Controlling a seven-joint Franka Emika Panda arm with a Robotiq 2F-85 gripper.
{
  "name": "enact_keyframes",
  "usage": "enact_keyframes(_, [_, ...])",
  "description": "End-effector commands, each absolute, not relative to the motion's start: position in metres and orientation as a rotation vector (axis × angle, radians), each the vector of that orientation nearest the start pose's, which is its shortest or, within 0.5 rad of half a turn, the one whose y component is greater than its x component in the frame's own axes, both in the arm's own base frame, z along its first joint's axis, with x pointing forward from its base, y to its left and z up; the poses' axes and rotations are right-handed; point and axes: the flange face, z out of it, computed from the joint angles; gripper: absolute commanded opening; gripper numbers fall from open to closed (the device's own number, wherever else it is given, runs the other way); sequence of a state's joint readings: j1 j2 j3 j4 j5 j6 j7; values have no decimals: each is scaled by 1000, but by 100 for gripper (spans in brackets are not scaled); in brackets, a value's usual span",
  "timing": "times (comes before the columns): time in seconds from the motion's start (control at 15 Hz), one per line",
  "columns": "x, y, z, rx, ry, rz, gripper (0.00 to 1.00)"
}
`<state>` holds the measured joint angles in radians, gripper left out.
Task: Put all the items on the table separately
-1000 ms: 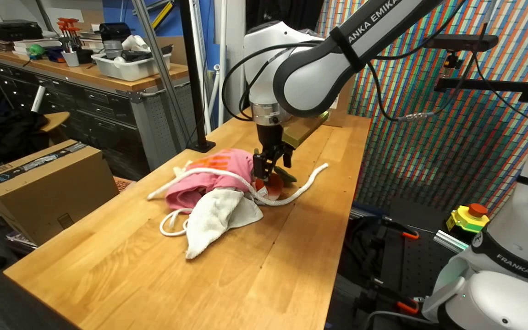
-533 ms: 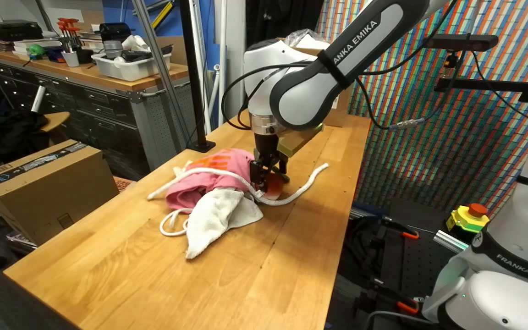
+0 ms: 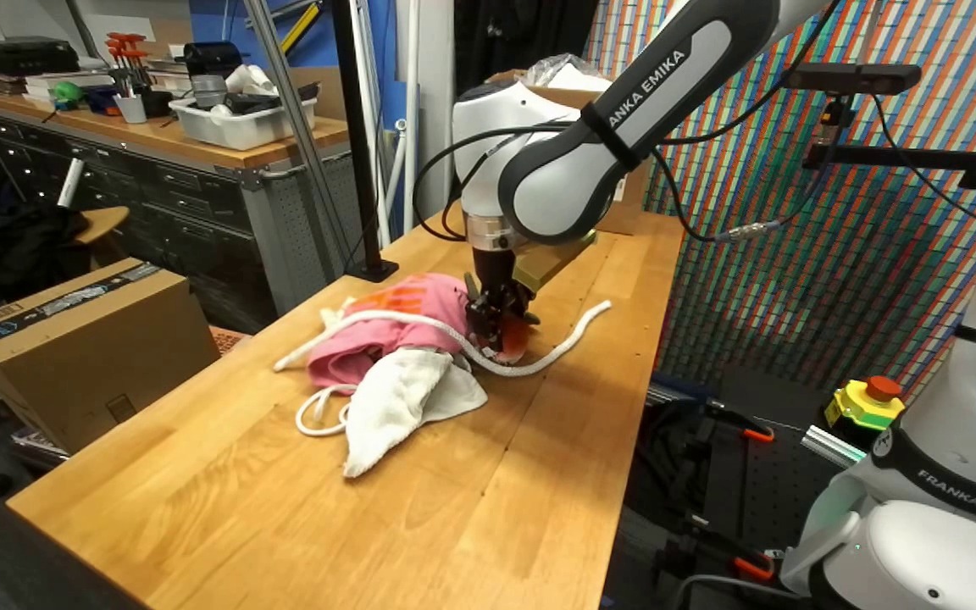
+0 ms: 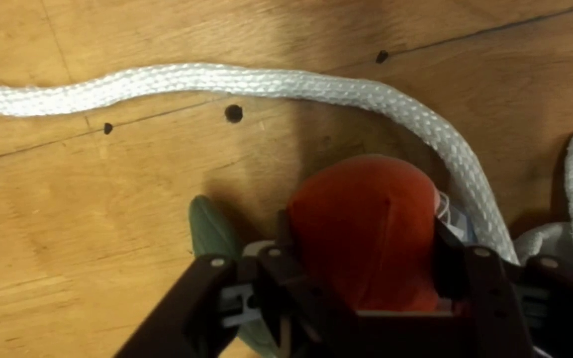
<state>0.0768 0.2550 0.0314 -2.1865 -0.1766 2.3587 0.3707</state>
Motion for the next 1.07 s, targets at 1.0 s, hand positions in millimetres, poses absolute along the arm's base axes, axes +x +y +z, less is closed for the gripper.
enact_keyframes(1.0, [580, -46, 311, -3400, 621, -127, 10])
